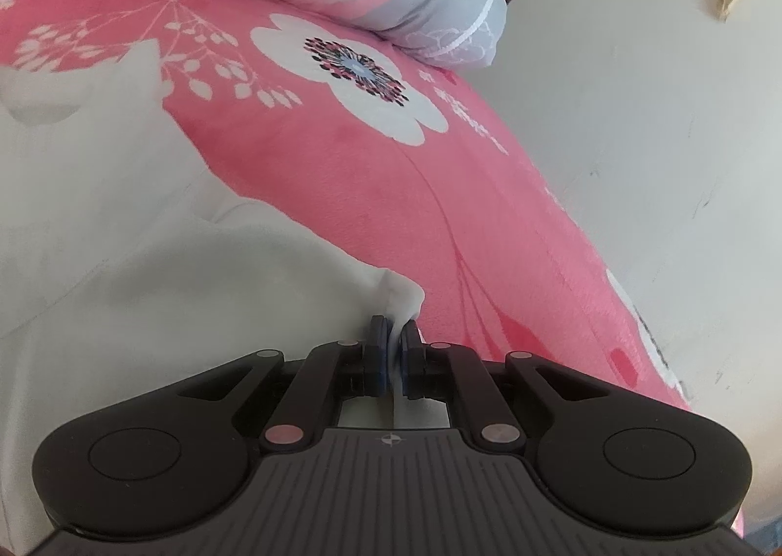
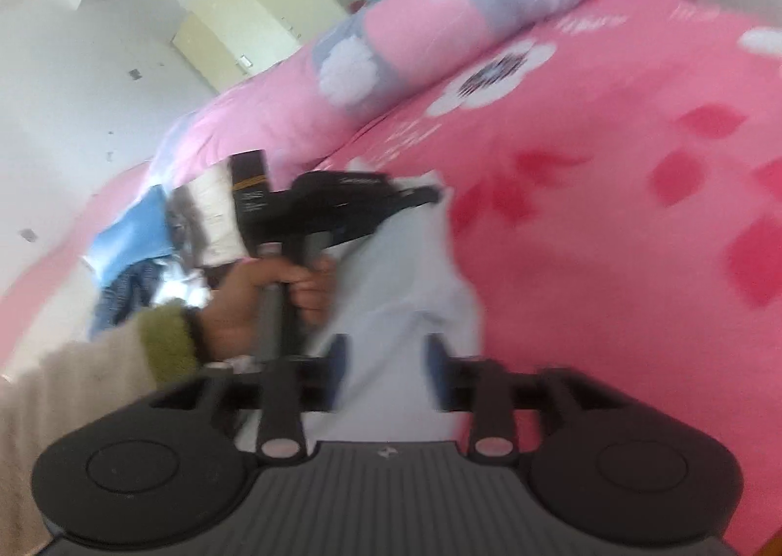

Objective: Fold clothes

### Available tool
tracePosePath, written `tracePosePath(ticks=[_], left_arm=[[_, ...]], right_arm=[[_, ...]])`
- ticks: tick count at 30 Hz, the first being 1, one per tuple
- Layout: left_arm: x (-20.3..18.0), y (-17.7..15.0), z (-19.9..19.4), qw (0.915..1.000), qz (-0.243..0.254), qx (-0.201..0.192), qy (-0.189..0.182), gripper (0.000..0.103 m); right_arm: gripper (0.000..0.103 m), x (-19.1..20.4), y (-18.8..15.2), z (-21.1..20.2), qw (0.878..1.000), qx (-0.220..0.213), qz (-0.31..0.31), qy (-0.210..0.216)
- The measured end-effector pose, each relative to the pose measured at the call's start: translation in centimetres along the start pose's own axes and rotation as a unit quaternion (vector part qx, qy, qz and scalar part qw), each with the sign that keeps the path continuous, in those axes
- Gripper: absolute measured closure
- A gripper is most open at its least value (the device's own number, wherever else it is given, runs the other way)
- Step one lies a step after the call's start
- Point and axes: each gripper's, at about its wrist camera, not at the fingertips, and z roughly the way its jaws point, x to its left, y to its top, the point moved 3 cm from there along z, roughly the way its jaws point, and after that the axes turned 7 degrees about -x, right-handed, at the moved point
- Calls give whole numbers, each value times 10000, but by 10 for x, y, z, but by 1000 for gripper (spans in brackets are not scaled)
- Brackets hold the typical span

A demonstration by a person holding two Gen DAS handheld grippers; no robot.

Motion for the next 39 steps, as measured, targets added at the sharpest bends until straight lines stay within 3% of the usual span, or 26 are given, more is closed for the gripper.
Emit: tracePosePath(ticks=[10,17,21,28,33,34,36,38,39], left_arm=[[4,1,2,10000,-45,19,-55,97],[5,0,2,10000,-65,10,-67,97],[5,0,1,10000,-70,4,-63,97],[3,0,1,10000,94,25,-1,96],[0,1,0,9998,170,19,42,96],[-2,2,-2,9999,142,36,42,94],[-6,6,-6,9999,69,77,39,78],[-16,15,-20,9999,72,-47,66,46],[-23,20,-29,9997,131,-172,93,43]], right_arm=[[57,-23,9,59,9954,584,726,-209],[59,-32,6,53,9948,376,934,-170],[96,-36,4,49,9944,254,1011,-156],[101,-44,0,39,9934,43,1138,-160],[103,-54,-5,23,9923,-63,1152,-455],[102,-55,-5,20,9919,-94,1160,-502],[100,-56,-5,13,9911,-156,1177,-597],[100,-56,-4,2,9900,-213,1202,-702],[100,-54,-4,-5,9897,-245,1190,-759]])
